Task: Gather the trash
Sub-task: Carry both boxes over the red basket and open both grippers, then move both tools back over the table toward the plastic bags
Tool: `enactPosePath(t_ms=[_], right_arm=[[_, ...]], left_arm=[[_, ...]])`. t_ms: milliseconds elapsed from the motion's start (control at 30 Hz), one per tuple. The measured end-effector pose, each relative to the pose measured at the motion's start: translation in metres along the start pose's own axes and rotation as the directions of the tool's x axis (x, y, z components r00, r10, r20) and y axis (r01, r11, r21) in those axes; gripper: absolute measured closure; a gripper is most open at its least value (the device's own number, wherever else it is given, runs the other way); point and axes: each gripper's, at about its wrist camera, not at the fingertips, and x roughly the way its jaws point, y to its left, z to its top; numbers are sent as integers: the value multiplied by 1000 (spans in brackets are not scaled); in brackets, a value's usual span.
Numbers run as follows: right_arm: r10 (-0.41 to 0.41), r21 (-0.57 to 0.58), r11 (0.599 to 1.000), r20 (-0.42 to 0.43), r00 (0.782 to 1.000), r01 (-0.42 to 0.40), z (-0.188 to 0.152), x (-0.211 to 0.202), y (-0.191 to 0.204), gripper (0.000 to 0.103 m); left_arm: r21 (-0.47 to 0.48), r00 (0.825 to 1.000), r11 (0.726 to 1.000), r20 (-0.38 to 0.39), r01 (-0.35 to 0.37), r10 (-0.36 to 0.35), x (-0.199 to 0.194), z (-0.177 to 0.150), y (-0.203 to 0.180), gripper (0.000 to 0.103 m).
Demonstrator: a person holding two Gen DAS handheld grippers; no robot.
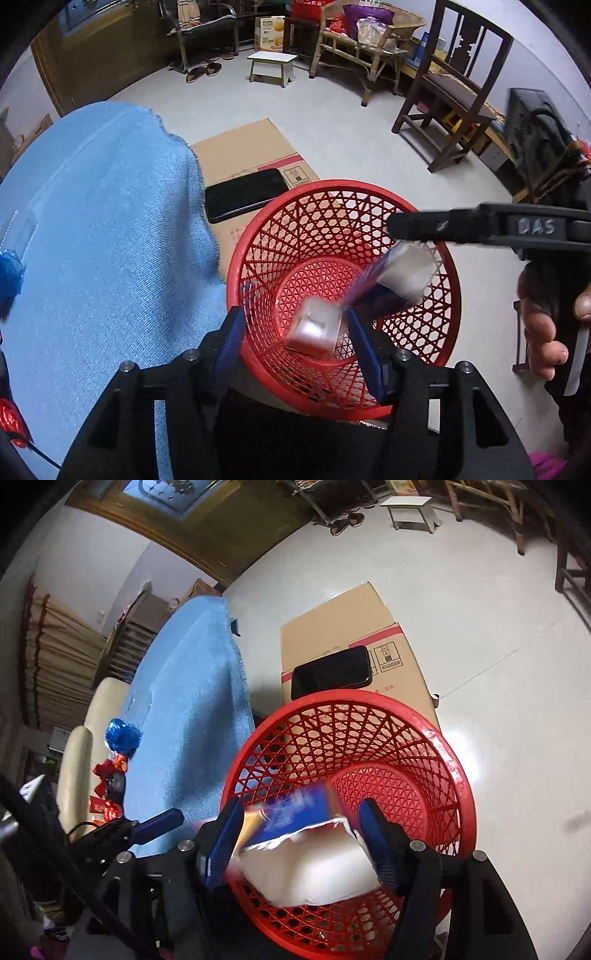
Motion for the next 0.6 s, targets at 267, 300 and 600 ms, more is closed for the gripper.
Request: enactPosePath(t_ms=[267, 300, 600], right_arm=[[-95, 104, 992, 301, 949, 67, 3, -38, -39, 35], [-129, 123, 988, 339, 932, 92, 0, -41, -46, 35], [-244, 357, 929, 375, 894, 104, -32, -25, -92, 35]], left_arm=[[-48, 998, 998, 52, -29, 31, -19, -6, 19, 44], [-60, 997, 998, 71, -37, 41, -26, -10, 24, 45], [-218, 971, 968, 172, -126, 165, -77, -41, 79, 44]])
